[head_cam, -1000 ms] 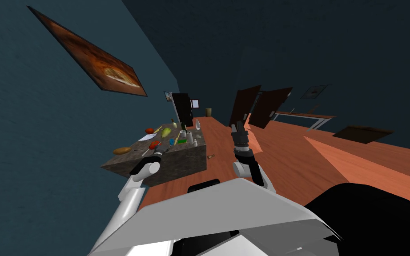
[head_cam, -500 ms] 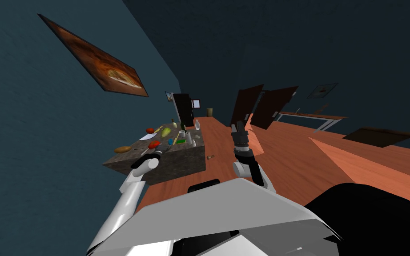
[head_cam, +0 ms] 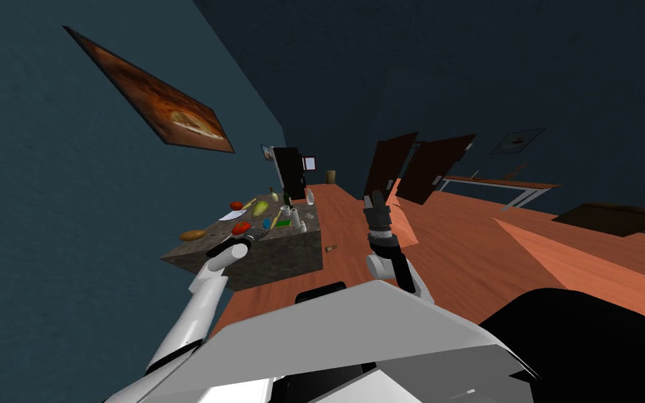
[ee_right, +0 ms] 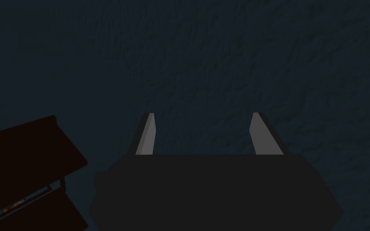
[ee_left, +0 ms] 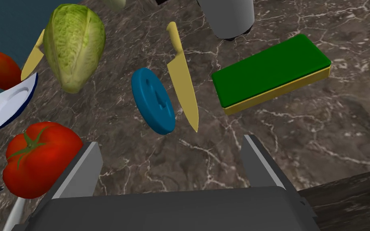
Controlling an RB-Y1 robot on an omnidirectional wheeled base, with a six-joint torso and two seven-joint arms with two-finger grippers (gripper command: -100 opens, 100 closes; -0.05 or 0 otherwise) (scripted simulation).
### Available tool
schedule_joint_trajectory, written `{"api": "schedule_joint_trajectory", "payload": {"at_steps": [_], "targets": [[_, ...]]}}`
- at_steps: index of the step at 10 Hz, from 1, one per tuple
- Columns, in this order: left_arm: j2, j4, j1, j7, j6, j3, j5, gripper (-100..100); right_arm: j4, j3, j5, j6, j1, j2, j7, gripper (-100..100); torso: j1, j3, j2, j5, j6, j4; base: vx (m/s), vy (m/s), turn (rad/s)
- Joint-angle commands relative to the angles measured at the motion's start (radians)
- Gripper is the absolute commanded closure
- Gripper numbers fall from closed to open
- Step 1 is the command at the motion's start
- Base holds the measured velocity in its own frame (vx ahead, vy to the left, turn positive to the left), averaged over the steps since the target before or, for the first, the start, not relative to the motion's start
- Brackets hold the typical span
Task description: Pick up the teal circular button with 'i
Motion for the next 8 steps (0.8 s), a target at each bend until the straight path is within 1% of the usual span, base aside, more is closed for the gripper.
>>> {"api": "schedule_joint_trajectory", "payload": {"at_steps": [1,2,3,4,5,6,7,8], "targets": [[0.018,0.050,-0.045,0.026,0.050,0.013,0.005,-100,0.000,0.000,0.000,0.000,0.000,0.000,0.000,0,0.000,0.000,0.000,0.000,0.000,0.000,0.028,-0.043,0.035],[0.018,0.061,-0.045,0.026,0.059,0.013,0.005,-100,0.000,0.000,0.000,0.000,0.000,0.000,0.000,0,0.000,0.000,-0.001,0.000,0.000,0.000,0.028,-0.034,0.018],[0.033,0.098,-0.083,0.047,0.098,0.025,0.006,-100,0.000,0.000,0.000,0.000,0.000,0.000,0.000,0,0.000,0.000,0.000,0.000,0.000,0.000,0.040,-0.028,0.030],[0.033,0.110,-0.083,0.047,0.104,0.025,0.006,-100,0.000,0.000,0.000,0.000,0.000,0.000,0.000,0,0.001,-0.001,-0.001,0.000,0.000,0.000,0.036,-0.022,0.017],[0.049,0.147,-0.121,0.066,0.143,0.037,0.005,-100,0.000,0.000,0.000,0.000,0.000,0.000,0.000,0,0.001,-0.001,-0.001,0.000,0.000,0.000,0.039,-0.027,0.024],[0.049,0.158,-0.121,0.066,0.148,0.037,0.005,-100,0.000,0.000,0.000,0.000,0.000,0.000,0.000,0,0.001,-0.001,-0.001,0.000,0.000,0.000,0.035,-0.017,0.013],[0.064,0.194,-0.159,0.085,0.190,0.048,0.003,-100,0.000,0.000,0.000,0.000,0.000,0.000,0.000,0,0.001,-0.001,-0.001,0.000,0.000,0.000,0.044,-0.010,0.022],[0.064,0.206,-0.159,0.085,0.190,0.048,0.003,-100,0.000,0.000,0.000,0.000,0.000,0.000,0.000,0,0.002,-0.001,-0.002,0.000,0.000,0.000,0.041,-0.009,0.010]]}}
